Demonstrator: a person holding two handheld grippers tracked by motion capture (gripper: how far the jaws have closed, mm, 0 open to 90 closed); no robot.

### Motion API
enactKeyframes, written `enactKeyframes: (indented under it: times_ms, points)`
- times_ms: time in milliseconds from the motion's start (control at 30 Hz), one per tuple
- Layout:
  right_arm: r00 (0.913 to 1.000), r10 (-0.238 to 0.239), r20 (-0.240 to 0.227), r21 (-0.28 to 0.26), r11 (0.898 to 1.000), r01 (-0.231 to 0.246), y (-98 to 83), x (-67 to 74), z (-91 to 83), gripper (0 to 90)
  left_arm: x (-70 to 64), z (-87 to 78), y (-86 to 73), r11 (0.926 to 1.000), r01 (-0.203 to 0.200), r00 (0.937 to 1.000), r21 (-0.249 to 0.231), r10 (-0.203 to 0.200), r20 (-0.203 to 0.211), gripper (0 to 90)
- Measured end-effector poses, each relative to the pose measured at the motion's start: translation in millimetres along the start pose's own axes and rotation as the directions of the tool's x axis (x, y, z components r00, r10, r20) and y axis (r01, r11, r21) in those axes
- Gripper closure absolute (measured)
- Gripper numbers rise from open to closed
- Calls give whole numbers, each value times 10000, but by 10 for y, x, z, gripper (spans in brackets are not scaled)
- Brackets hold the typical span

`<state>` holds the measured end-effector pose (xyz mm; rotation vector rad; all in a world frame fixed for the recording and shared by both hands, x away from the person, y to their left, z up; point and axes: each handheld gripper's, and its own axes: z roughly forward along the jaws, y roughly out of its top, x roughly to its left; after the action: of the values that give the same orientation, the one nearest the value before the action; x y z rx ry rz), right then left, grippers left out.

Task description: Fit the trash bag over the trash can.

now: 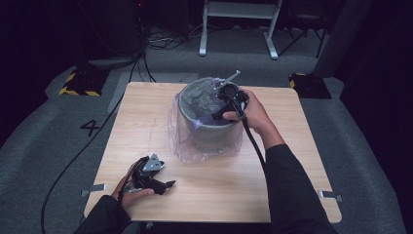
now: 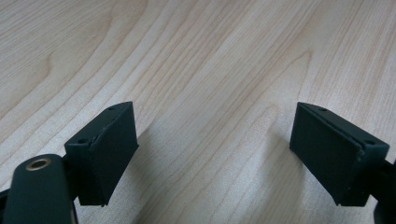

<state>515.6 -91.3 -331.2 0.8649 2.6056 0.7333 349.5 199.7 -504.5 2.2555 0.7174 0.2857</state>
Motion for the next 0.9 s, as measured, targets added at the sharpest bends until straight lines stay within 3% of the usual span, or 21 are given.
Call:
enactKeyframes:
  times_ms: [167, 500, 700, 900]
  points:
    - [9994, 310, 140, -302, 9991, -306, -15, -13, -18, 254, 0, 0, 0, 10000, 4, 10000, -1, -4, 1, 146]
    - [9988, 435, 239, -1063, 9935, -407, -56, -27, -109, 175, 1, 0, 0, 10000, -4, 10000, 5, 4, 9, 146]
    - [9978, 659, 33, -1829, 9810, -642, -102, -45, -178, 171, 1, 0, 0, 10000, -4, 10000, 5, 4, 8, 146]
    - [9986, 507, -119, -2466, 9677, -520, -144, -48, -235, 173, 2, 0, 0, 10000, -7, 10000, 1, 7, 16, 146]
